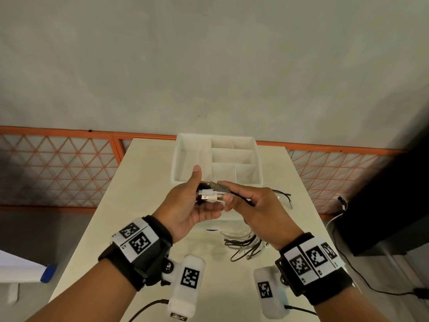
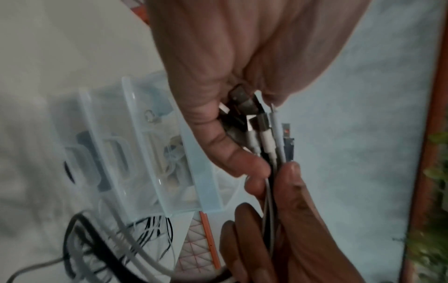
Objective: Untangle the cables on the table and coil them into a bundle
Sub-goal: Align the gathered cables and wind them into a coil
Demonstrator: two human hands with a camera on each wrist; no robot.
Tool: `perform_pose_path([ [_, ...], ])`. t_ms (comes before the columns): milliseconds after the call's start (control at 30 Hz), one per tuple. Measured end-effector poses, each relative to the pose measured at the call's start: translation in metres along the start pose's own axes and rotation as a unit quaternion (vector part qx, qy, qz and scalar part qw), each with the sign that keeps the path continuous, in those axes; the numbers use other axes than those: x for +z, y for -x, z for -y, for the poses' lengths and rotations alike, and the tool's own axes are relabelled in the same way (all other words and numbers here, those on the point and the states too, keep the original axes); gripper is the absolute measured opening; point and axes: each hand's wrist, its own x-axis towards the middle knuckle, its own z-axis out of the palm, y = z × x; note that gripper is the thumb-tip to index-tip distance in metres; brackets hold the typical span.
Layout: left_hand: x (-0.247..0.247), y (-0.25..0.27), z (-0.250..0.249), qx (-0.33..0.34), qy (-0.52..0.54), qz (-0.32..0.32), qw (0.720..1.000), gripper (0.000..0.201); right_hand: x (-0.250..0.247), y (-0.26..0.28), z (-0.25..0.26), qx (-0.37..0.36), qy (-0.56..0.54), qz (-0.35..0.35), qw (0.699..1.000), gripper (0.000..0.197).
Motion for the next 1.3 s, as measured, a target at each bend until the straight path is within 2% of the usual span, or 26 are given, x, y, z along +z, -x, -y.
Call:
perform_pose_path([
  [167,0.003,0.001,-0.006,-0.026,-0.066,0.001,0.997,0.054,0.002,0.004,-0.004,-0.017,0.037,0.035,0.999,0.029],
  [300,0.009,0.002,-0.003,-0.052,-0.129,0.031,0.990,0.060,0.005,0.001,-0.007,-0.025,0.055,0.022,0.998,0.030],
  [367,0.011,0.001,0.000,-0.046,-0.143,0.016,0.988,0.058,0.006,0.002,-0.008,-0.038,0.087,0.031,0.995,0.032],
  [467,0.009,-0.005,0.003,-0.010,-0.151,-0.043,0.988,0.047,0.008,0.002,-0.010,-0.036,0.081,0.036,0.995,0.037],
  [533,0.009,-0.008,0.003,-0.004,-0.149,-0.057,0.987,0.041,0.010,-0.001,-0.012,-0.027,0.065,-0.005,0.998,0.029],
  [633,0.010,-0.008,0.001,-0.029,-0.124,-0.048,0.991,0.033,0.008,-0.003,-0.014,-0.025,0.035,-0.035,0.998,0.013],
  [767,0.011,-0.008,0.001,-0.033,-0.096,-0.018,0.995,0.019,0.011,-0.002,-0.014,-0.019,0.027,-0.010,0.999,0.017],
  [900,0.014,-0.008,0.003,-0.012,-0.114,-0.013,0.993,0.021,0.013,-0.004,-0.016,0.014,0.035,-0.035,0.999,0.025],
  [1100,0.016,-0.005,0.005,-0.010,-0.169,0.006,0.986,0.036,0.013,-0.005,-0.018,0.035,0.038,-0.056,0.997,0.020],
  [1200,0.012,-0.008,0.006,-0.008,-0.148,-0.017,0.989,0.032,0.014,-0.003,-0.016,0.015,0.020,-0.045,0.999,0.012],
  [1300,0.008,-0.010,0.003,-0.016,-0.104,-0.040,0.994,0.034,0.012,0.002,-0.011,0.002,-0.050,-0.034,0.998,0.010],
])
